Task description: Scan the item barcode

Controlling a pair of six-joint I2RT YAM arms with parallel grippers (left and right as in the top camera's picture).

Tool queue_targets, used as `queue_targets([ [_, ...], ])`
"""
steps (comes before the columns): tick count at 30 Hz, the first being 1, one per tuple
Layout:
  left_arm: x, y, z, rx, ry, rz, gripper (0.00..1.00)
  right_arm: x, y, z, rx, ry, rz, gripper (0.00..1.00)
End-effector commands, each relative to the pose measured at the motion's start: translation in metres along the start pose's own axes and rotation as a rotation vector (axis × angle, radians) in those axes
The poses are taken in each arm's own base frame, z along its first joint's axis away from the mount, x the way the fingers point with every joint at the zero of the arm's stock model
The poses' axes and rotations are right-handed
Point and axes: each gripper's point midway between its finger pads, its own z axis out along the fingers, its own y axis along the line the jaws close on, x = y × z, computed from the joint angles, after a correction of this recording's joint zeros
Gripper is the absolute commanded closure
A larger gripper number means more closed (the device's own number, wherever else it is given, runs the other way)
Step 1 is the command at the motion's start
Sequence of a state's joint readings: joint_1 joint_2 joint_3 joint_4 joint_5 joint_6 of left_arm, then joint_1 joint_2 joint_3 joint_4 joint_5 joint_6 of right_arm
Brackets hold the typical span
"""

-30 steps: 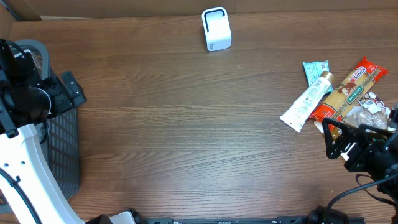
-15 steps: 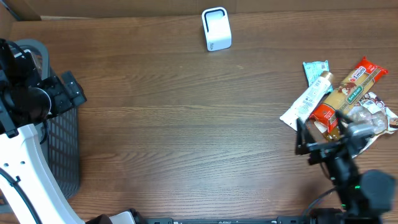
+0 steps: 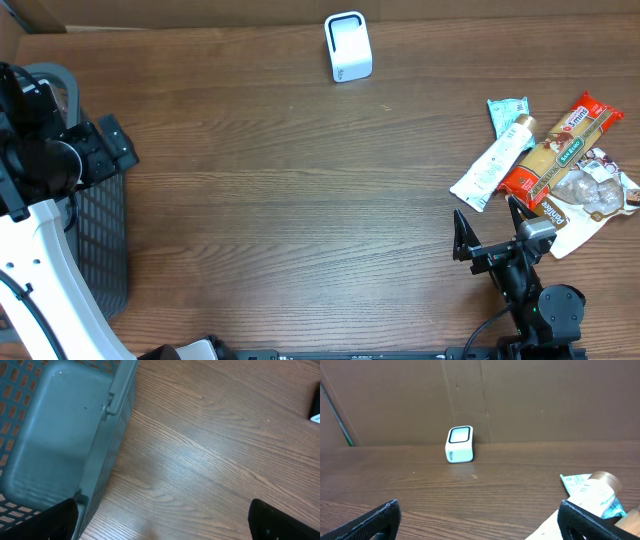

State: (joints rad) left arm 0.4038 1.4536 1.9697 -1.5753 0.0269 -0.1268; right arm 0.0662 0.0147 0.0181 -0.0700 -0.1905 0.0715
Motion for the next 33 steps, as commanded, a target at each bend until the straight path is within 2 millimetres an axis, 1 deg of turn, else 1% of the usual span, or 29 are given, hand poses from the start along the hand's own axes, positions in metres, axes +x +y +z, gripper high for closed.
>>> queue_targets([
  [1,-0.0006,-0.0009,-0.0013,0.007,-0.005,0.014,0.0,0.0006,-0.0018,0.0,0.011,-0.009,-0.003,0.0],
  [30,-0.0006,-0.0005,-0.0013,0.005,-0.006,0.014,0.01,0.0006,-0.0017,0.0,0.011,-0.009,-0.003,0.0],
  [33,0.001,-0.0024,-0.007,0.011,-0.021,0.019,0.0,0.0006,-0.0017,0.0,0.011,-0.009,-0.003,0.0],
])
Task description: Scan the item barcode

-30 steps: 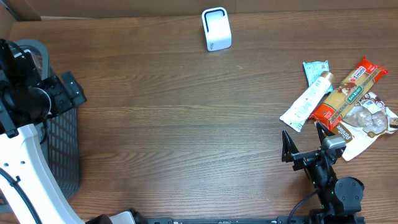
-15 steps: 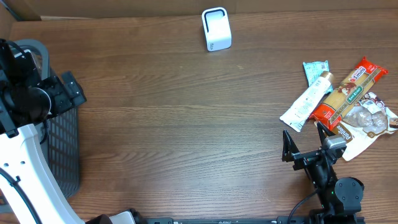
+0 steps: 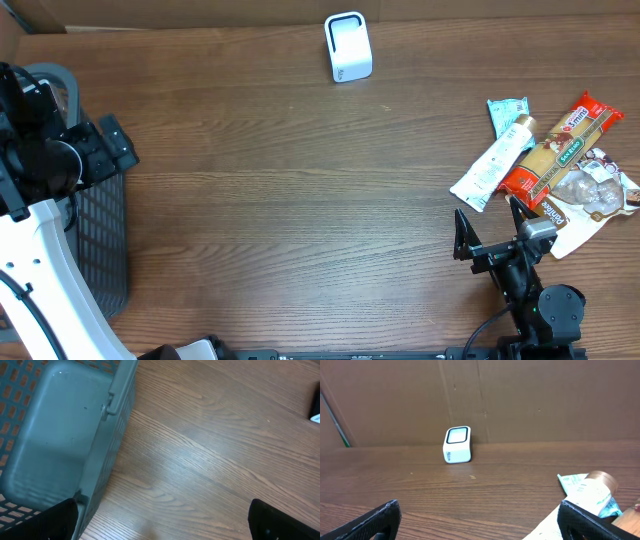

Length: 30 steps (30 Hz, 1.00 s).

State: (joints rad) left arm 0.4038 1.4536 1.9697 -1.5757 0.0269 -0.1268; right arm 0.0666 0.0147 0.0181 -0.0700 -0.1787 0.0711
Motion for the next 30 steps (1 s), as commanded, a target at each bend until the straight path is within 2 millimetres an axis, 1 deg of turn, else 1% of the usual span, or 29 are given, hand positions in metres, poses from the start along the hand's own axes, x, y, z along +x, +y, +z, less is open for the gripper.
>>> queue_targets([
  [1,0.002,-0.004,-0.008,0.015,-0.024,0.024,0.0,0.001,0.0,0.0,-0.001,-0.007,-0.002,0.0],
  [3,0.007,-0.006,-0.011,0.02,-0.027,0.032,0.0,0.001,0.0,0.0,-0.001,-0.007,-0.002,0.0],
  [5,0.017,-0.01,-0.013,0.03,-0.022,0.05,0.0,0.001,0.0,0.0,-0.001,-0.007,-0.002,0.0],
  [8,0.031,-0.011,-0.01,0.005,-0.046,0.102,0.0,0.001,0.0,0.0,-0.001,-0.007,-0.002,0.0],
  [9,0.04,-0.012,-0.008,0.006,-0.046,0.117,0.0,0.001,0.0,0.0,-0.001,-0.007,-0.002,0.0],
  [10,0.052,-0.015,-0.005,0.013,-0.037,0.136,0.0,0.001,0.0,0.0,-0.001,-0.007,-0.002,0.0],
  [11,0.073,-0.017,-0.001,0.024,-0.011,0.162,0.0,0.001,0.0,0.0,-0.001,-0.007,-0.002,0.0],
  [13,0.089,-0.017,0.004,0.023,-0.011,0.2,0.0,0.001,0.0,0.0,-0.001,-0.007,-0.002,0.0],
  [15,0.099,-0.019,0.011,0.039,-0.06,0.216,0.01,0.001,0.0,0.0,-0.001,-0.007,-0.002,0.0],
  [17,0.102,-0.021,0.018,0.06,-0.134,0.203,0.01,0.001,0.0,0.0,-0.001,-0.007,-0.002,0.0],
  [20,0.101,-0.023,0.029,0.097,-0.271,0.173,0.01,0.001,0.0,0.0,-0.001,-0.007,-0.002,0.0],
  [21,0.102,-0.028,0.035,0.143,-0.355,0.167,0.01,0.001,0.0,0.0,-0.001,-0.007,-0.002,0.0],
  [26,0.11,-0.045,0.049,0.278,-0.525,0.186,0.0,0.001,0.0,0.0,-0.001,-0.007,-0.002,0.0],
  [30,0.113,-0.054,0.06,0.335,-0.655,0.207,0.0,0.001,0.0,0.0,-0.001,-0.007,-0.002,0.0],
])
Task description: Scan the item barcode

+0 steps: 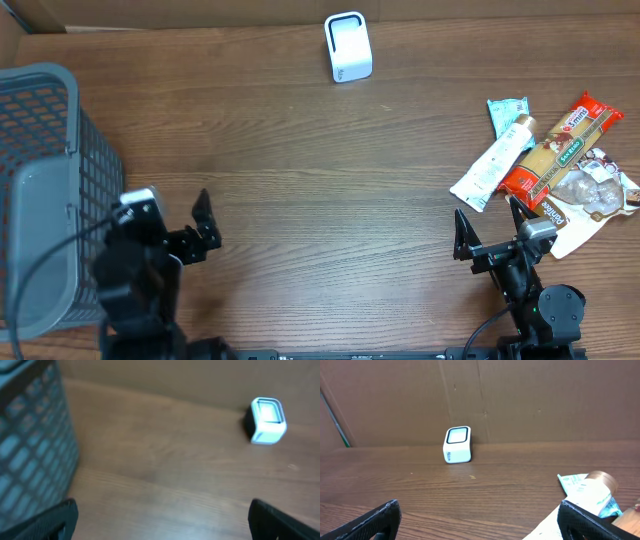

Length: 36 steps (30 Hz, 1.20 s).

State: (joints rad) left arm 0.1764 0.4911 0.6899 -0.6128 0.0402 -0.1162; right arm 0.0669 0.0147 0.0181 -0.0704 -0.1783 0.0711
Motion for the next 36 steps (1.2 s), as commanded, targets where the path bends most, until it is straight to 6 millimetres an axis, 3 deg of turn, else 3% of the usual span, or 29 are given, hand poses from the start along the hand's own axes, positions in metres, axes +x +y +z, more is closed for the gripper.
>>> queue_targets([
  [1,0.016,-0.014,0.008,0.086,-0.083,0.009,0.0,0.001,0.0,0.0,-0.001,-0.008,-0.002,0.0],
  [9,0.034,-0.025,0.021,0.161,-0.278,0.031,0.0,0.001,0.0,0.0,-0.001,-0.008,-0.002,0.0],
  [24,0.082,-0.018,0.038,0.163,-0.309,0.031,0.0,0.001,0.0,0.0,-0.001,-0.008,-0.002,0.0],
  [36,0.084,-0.018,0.038,0.164,-0.306,0.032,0.0,0.001,0.0,0.0,-0.001,-0.008,-0.002,0.0],
])
